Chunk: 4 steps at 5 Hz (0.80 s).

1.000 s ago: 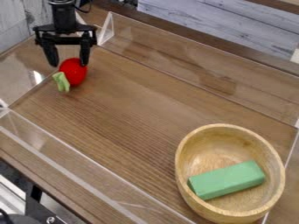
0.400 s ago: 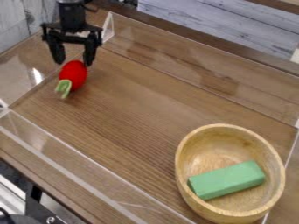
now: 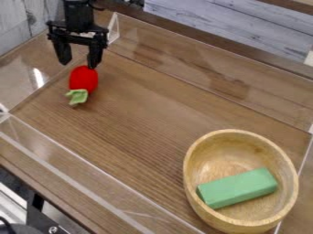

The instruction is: Move the red object to the right side of the table

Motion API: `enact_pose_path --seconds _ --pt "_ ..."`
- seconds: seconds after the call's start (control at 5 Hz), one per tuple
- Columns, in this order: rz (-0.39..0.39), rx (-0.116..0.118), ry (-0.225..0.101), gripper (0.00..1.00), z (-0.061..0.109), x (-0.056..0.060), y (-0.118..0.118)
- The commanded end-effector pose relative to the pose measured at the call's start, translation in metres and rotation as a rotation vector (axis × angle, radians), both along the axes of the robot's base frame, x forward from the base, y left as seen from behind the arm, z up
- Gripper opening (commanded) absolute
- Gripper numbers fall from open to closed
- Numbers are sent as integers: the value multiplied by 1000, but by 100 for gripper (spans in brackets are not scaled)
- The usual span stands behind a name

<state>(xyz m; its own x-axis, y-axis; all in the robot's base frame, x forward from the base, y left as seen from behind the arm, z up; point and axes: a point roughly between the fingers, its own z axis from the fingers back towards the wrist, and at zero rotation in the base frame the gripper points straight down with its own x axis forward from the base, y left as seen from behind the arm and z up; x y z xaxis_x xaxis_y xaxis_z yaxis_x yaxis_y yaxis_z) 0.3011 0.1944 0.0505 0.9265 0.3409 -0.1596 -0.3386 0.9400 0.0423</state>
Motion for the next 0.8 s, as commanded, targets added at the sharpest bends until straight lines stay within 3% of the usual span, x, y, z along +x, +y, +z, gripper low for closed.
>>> enact_pose_path --seconds 0.0,0.2,0.4,0.6 --pt "-26 40 -35 0 9 10 8" --pt "-61 45 -31 0 6 15 8" --pt "-156 59 -57 0 22 34 -18" --pt "-206 67 -85 0 29 50 -62"
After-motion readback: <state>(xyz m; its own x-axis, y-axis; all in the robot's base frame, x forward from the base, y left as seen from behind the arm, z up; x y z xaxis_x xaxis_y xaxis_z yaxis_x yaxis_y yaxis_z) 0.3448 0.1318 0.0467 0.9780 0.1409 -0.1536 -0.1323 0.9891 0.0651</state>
